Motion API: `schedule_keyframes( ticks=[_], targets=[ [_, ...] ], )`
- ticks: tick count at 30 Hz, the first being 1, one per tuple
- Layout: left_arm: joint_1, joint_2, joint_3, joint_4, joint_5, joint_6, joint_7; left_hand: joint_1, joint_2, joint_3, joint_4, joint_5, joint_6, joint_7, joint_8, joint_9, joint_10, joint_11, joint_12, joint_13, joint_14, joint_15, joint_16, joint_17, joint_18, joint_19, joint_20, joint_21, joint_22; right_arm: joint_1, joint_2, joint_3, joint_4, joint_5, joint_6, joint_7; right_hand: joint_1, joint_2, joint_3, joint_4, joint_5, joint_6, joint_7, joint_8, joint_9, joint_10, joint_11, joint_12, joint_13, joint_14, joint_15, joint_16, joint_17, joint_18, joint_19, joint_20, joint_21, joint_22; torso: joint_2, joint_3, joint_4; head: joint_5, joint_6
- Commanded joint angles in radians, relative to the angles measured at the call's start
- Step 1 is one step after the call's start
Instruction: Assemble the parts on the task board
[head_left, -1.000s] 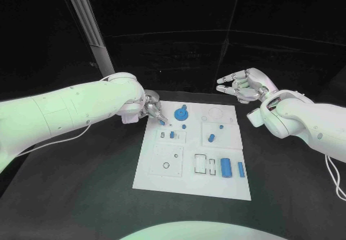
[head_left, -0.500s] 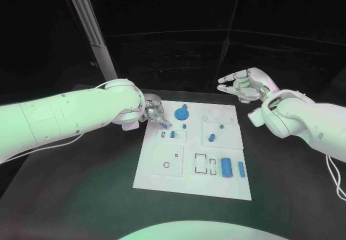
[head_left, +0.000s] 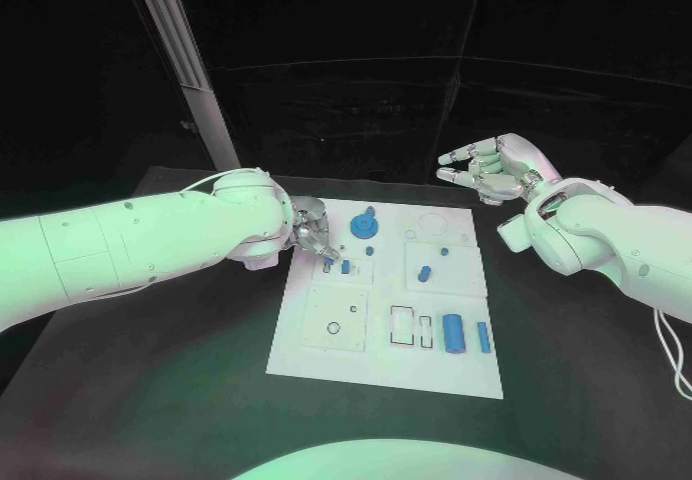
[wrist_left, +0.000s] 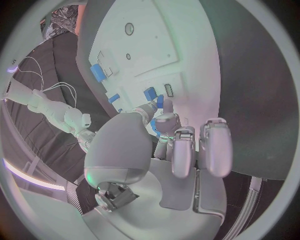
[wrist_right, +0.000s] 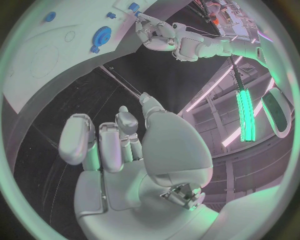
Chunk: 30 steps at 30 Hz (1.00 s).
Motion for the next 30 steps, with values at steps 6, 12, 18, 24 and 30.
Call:
schedule_keyframes(
  ticks=[6, 12, 18, 24, 30],
  targets=[
    [-0.004, -0.002, -0.001, 0.004, -0.039, 0.016, -0.035, 0.004, -0.007, 0.143, -0.135, 0.004, 0.01, 0.0, 0.003, 0.001, 0.008, 0.0, 0.002, 0.0, 0.106, 0.003, 0.003, 0.263, -0.001, 0.035, 0.006, 0.006, 0.069, 0.002, 0.002, 0.001, 0.0, 0.005, 0.008, 0.012, -0.001, 0.01, -0.004, 0.0, 0.002, -0.001, -0.004, 0.004, 0.001, -0.004, 0.0, -0.005, -0.001, 0.044, 0.001, -0.005, -0.001, 0.01, -0.005, 0.001, -0.005, -0.001, 0.0, 0.0, -0.0009, 0.002, -0.002],
    [-0.006, -0.004, -0.002, 0.002, -0.04, 0.037, -0.041, 0.003, -0.008, 0.146, -0.136, 0.005, 0.011, 0.0, 0.003, 0.001, 0.01, 0.0, 0.004, 0.002, 0.106, 0.003, 0.003, 0.263, -0.001, 0.035, 0.006, 0.007, 0.07, 0.002, 0.001, 0.0, 0.001, 0.005, 0.009, 0.012, -0.002, 0.011, -0.004, 0.001, 0.002, -0.001, -0.004, 0.004, 0.001, -0.004, 0.0, -0.005, -0.001, 0.044, 0.001, -0.006, -0.002, 0.01, -0.005, 0.001, -0.005, -0.001, 0.0, 0.0004, -0.0006, 0.002, -0.003],
    [-0.007, -0.003, -0.004, 0.005, -0.04, 0.05, -0.042, 0.001, -0.011, 0.15, -0.137, 0.006, 0.012, 0.0, 0.003, 0.001, 0.011, 0.0, 0.005, 0.004, 0.106, 0.003, 0.003, 0.263, -0.002, 0.036, 0.005, 0.008, 0.072, 0.002, 0.002, 0.0, 0.001, 0.005, 0.01, 0.013, -0.002, 0.012, -0.004, 0.001, 0.002, -0.001, -0.004, 0.005, 0.001, -0.004, 0.0, -0.005, -0.001, 0.044, 0.001, -0.006, -0.002, 0.01, -0.005, 0.0, -0.006, -0.001, 0.0, 0.0002, -0.0003, 0.002, -0.004],
    [-0.007, -0.004, -0.013, 0.009, -0.04, 0.054, -0.039, 0.001, -0.011, 0.15, -0.137, 0.006, 0.012, 0.0, 0.003, 0.001, 0.011, 0.0, 0.005, 0.004, 0.106, 0.003, 0.003, 0.263, -0.002, 0.036, 0.005, 0.008, 0.072, 0.002, 0.002, 0.0, 0.001, 0.005, 0.01, 0.013, -0.002, 0.012, -0.004, 0.001, 0.002, -0.001, -0.004, 0.005, 0.001, -0.004, 0.0, -0.005, -0.001, 0.044, 0.001, -0.006, -0.002, 0.01, -0.005, 0.0, -0.006, -0.001, 0.0, 0.0008, -0.0005, 0.003, -0.005],
    [-0.008, -0.005, -0.017, 0.009, -0.039, 0.058, -0.04, 0.0, -0.012, 0.153, -0.137, 0.007, 0.013, 0.0, 0.004, 0.001, 0.012, 0.0, 0.007, 0.006, 0.106, 0.002, 0.003, 0.263, -0.002, 0.036, 0.005, 0.008, 0.072, 0.002, 0.001, 0.0, 0.002, 0.005, 0.009, 0.014, -0.002, 0.012, -0.004, 0.001, 0.002, -0.001, -0.004, 0.005, 0.001, -0.004, 0.0, -0.005, -0.001, 0.044, 0.001, -0.006, -0.002, 0.01, -0.005, 0.0, -0.006, -0.001, -0.001, 0.0007, -0.0004, 0.002, -0.006]
  ],
)
